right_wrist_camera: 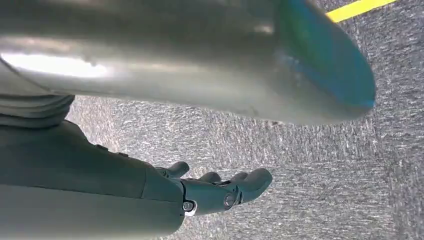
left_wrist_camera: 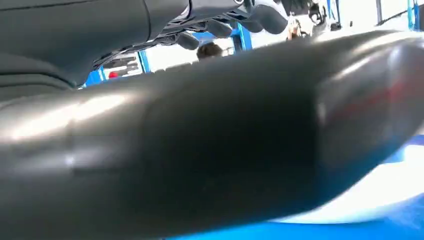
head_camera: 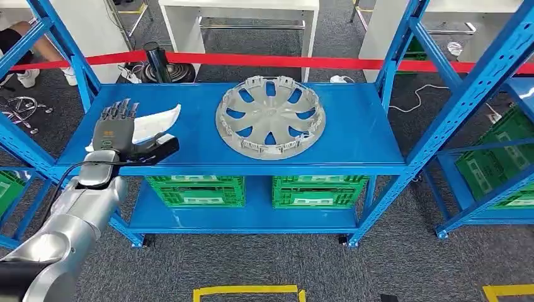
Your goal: Take the parts from the cabinet and place them on the table.
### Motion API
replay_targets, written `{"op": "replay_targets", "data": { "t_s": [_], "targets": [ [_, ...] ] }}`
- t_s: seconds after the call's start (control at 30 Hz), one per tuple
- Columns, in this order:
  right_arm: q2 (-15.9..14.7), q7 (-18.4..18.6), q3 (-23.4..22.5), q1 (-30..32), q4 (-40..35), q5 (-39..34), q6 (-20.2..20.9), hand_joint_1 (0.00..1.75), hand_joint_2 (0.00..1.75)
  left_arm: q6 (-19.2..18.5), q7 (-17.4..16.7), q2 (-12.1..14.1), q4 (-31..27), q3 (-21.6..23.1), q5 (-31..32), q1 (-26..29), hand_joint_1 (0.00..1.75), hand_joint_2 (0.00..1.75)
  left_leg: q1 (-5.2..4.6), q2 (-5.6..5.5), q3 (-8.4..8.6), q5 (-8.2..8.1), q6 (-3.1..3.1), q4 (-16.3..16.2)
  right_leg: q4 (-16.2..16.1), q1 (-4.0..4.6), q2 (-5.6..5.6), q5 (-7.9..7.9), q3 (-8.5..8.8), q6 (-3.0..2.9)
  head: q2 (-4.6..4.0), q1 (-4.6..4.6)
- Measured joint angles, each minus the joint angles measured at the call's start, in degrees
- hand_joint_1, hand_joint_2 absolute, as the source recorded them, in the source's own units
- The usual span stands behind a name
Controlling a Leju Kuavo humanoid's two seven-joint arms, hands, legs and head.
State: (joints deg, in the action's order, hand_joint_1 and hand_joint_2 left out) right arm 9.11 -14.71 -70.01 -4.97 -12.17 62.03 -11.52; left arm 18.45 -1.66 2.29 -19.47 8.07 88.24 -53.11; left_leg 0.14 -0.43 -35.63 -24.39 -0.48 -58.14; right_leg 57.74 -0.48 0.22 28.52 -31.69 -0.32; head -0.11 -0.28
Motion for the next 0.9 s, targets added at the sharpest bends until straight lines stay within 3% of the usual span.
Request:
{"op": "replay_targets", "data": {
  "t_s": [0.1, 0.13, 0.2, 0.23, 0.27, 0.33, 0.37, 0.4, 0.43, 0.47, 0.53, 0.57, 0.6, 0.7, 0.77, 0.8, 0.87, 0.9],
  "targets": [
    [0.0, 0.09, 0.0, -0.01, 0.0, 0.22, 0.02, 0.0, 0.0, -0.81, -0.87, -0.26, 0.26, 0.0, -0.02, -0.54, 0.0, 0.0, -0.01, 0.0, 0.0, 0.0, 0.0, -0.01, 0.0, 0.0, 0.0, -0.01, 0.01, 0.01, 0.0, 0.0],
    [0.09, 0.2, 0.0, 0.0, 0.02, 0.26, 0.04, 0.0, 0.0, -1.09, -1.18, -0.22, 0.37, 0.0, -0.02, -0.76, 0.0, 0.0, -0.47, 0.03, -0.1, -0.29, 0.38, -0.32, -0.52, -0.43, -0.02, -0.21, 0.14, 0.42, 0.0, -0.06],
    [0.13, 0.37, 0.0, -0.1, 0.02, 0.33, 0.04, 0.0, 0.0, -1.38, -1.42, -0.15, 0.39, 0.0, -0.02, -1.11, 0.0, 0.0, 0.15, -0.01, 0.73, 0.17, 1.01, 1.32, -0.84, 0.0, -0.15, -0.09, 0.6, 0.9, 0.0, -0.04],
    [0.07, 0.48, 0.02, -0.1, 0.02, 0.37, 0.04, 0.0, 0.0, -1.38, -1.4, -0.37, 0.39, 0.0, -0.02, -1.19, 0.0, 0.0, 0.36, 0.11, 1.41, 0.5, 1.02, 2.03, -0.07, -0.24, -0.1, 0.1, 0.34, 0.98, 0.0, 0.09],
    [0.09, 0.55, 0.02, -0.15, 0.02, 0.39, 0.04, 0.0, 0.0, -1.37, -1.4, -0.37, 0.46, 0.0, -0.02, -1.45, 0.0, 0.0, 0.51, 0.21, 1.72, 0.48, 1.23, 2.26, 2.29, -0.18, -0.09, 1.6, -0.92, 1.01, 0.0, 0.17],
    [0.09, 0.94, 0.02, -0.07, 0.02, 0.41, 0.04, 0.0, 0.0, -1.46, -1.4, -0.33, 0.59, 0.0, -0.02, -1.64, 0.0, 0.0, 0.5, 0.38, 1.73, 0.29, 1.36, 2.22, 11.66, -0.55, -0.08, 5.7, -6.09, 1.29, 0.0, 0.24],
    [0.09, 1.23, 0.02, 0.07, 0.02, 0.41, 0.04, 0.0, 0.0, -1.48, -1.4, -0.37, 0.68, 0.0, -0.02, -1.63, 0.0, 0.0, 0.51, 0.4, 1.73, 0.18, 1.28, 2.19, 15.63, -0.68, -0.07, 6.78, -8.48, 1.48, 0.0, 0.24],
    [0.09, 1.33, 0.02, 0.17, 0.02, 0.41, 0.04, 0.0, 0.0, -1.57, -1.4, -0.44, 0.83, 0.0, -0.02, -1.6, 0.0, 0.0, 0.63, 0.3, 1.76, -0.01, 1.04, 2.14, 17.58, -0.9, -0.09, 6.5, -10.02, 1.71, 0.0, 0.28],
    [0.07, 1.33, 0.02, 0.14, 0.02, 0.41, 0.04, 0.0, 0.0, -1.7, -1.4, -0.46, 0.98, 0.0, -0.04, -1.59, 0.0, 0.0, 0.86, 0.21, 1.85, -0.21, 0.71, 1.93, 16.38, -1.18, -0.09, 4.85, -9.92, 1.95, 0.0, 0.26],
    [0.0, 1.33, 0.02, 0.06, 0.02, 0.44, 0.04, 0.0, 0.0, -1.9, -1.42, -0.46, 1.05, 0.0, -0.04, -1.6, 0.0, 0.0, 1.25, 0.14, 1.93, -0.56, 0.2, 1.5, 12.63, -1.49, -0.11, 2.15, -8.46, 2.26, 0.0, 0.26],
    [-0.06, 1.33, 0.02, 0.01, 0.02, 0.44, 0.04, 0.0, 0.0, -2.16, -1.79, -0.5, 1.05, 0.0, -0.04, -1.75, 0.0, 0.0, 2.0, 0.12, 1.88, -1.84, -1.13, -0.21, 2.47, -2.4, -0.3, -2.5, -3.98, 3.35, 0.0, 0.28],
    [0.24, 1.31, 0.02, -0.04, 0.2, 0.46, 0.11, 0.0, 0.0, -2.16, -1.9, -0.48, 1.05, -0.02, -0.04, -1.87, 0.0, 0.0, 1.72, -0.03, 1.45, -2.4, -1.97, -0.88, 2.87, -1.83, 0.41, -0.94, -3.84, 3.31, 0.0, 0.66],
    [0.2, 1.27, 0.02, -0.02, 0.2, 0.46, 0.11, 0.0, 0.0, -2.32, -1.99, -0.41, 1.05, -0.04, -0.04, -1.94, 0.0, 0.0, 1.6, -0.13, 1.37, -2.72, -2.31, -1.18, 3.11, -1.93, 0.62, -0.87, -3.91, 1.85, 0.0, 0.55],
    [0.17, 1.29, 0.02, -0.08, 0.2, 0.48, 0.09, 0.0, 0.0, -2.31, -1.92, -0.5, 1.07, -0.07, -0.02, -1.97, 0.0, 0.0, 1.84, -0.28, 2.05, -2.66, -3.2, -0.31, 3.34, -1.74, 0.5, -0.44, -3.78, 0.24, 0.0, 0.61],
    [0.17, 1.25, 0.04, -0.04, 0.2, 0.48, 0.09, 0.0, 0.0, -2.31, -1.94, -0.46, 1.03, -0.09, -0.02, -2.1, 0.0, 0.0, 1.91, 0.28, 1.05, -3.77, -3.34, -2.78, 3.07, -1.74, 0.51, -0.1, -3.03, -0.64, 0.0, 0.35],
    [0.17, 1.27, 0.02, -0.04, 0.2, 0.48, 0.09, 0.0, 0.0, -2.32, -1.94, -0.46, 1.05, -0.09, -0.02, -2.16, 0.0, 0.0, 1.7, 0.3, -1.01, -5.31, -3.27, -6.55, 3.02, -1.65, 0.52, 0.08, -2.71, -0.92, 0.0, 0.37],
    [0.17, 1.27, 0.02, -0.02, 0.2, 0.48, 0.09, 0.0, 0.0, -2.32, -1.99, -0.44, 1.25, -0.11, -0.02, -2.05, 0.0, 0.0, 1.41, 0.29, -6.78, -8.45, -3.09, -16.19, 3.03, -1.25, 0.51, 0.61, -2.14, -1.53, 0.0, 0.35],
    [0.17, 1.25, 0.04, 0.04, 0.2, 0.48, 0.09, 0.0, 0.0, -2.31, -1.99, -0.44, 1.4, -0.11, -0.04, -1.9, 0.0, 0.0, 1.29, 0.29, -8.76, -8.4, -2.84, -18.75, 3.03, -1.0, 0.51, 0.83, -1.77, -1.74, 0.0, 0.33]
  ]
}}
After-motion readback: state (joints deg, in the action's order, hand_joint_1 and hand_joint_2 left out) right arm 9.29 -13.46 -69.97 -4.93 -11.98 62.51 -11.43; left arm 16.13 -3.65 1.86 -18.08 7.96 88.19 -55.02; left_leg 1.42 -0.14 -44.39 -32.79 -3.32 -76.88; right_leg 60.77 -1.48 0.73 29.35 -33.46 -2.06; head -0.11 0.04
